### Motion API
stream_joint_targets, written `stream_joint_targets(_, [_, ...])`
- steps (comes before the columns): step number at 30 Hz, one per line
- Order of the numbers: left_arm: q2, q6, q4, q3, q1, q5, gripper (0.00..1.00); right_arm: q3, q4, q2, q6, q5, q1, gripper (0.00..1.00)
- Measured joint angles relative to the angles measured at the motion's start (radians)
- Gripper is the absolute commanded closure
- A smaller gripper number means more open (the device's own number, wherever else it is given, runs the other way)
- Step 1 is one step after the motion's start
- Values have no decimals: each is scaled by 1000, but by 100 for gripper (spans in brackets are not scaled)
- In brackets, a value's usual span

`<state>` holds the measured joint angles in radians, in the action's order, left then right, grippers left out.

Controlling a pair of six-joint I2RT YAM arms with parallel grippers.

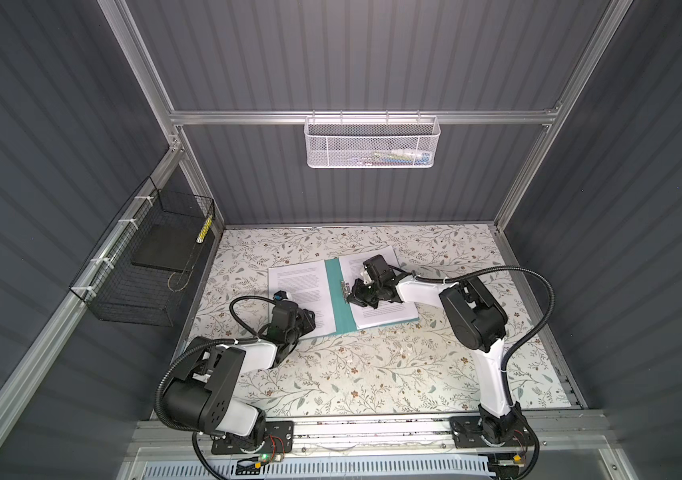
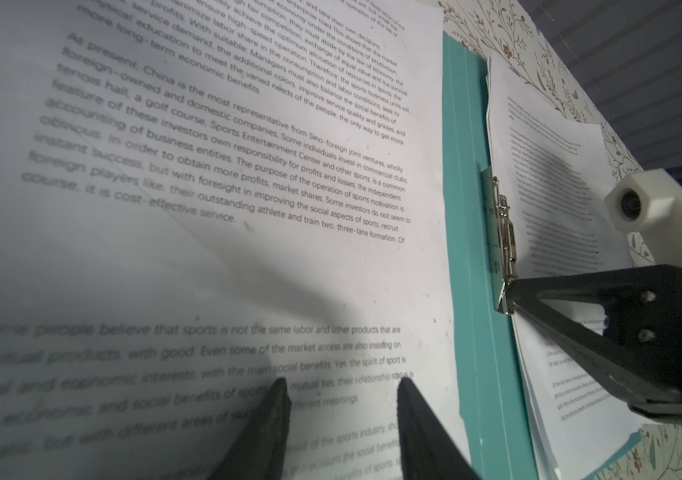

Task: Put the files into the folder
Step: 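Release the clip and lift both grippers away from the folder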

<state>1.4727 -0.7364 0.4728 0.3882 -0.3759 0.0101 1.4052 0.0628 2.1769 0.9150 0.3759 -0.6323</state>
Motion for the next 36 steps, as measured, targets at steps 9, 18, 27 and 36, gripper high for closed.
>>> stream_joint_targets(9, [5,1,0,5,0,-3,55,-66,-111,-16,31,31,3,100])
stream_joint_targets(18, [2,28,-60,37,0,-3,55,-227,-206,-111,143,99,4,100])
stream_joint_targets(27, [-25,55,-201,89,0,-7,45,-240,-114,-145,121,114,26,74])
stream_joint_targets(36, [-77,127,-392,209,0,16,30,-105,86,-183,-83,57,117,45])
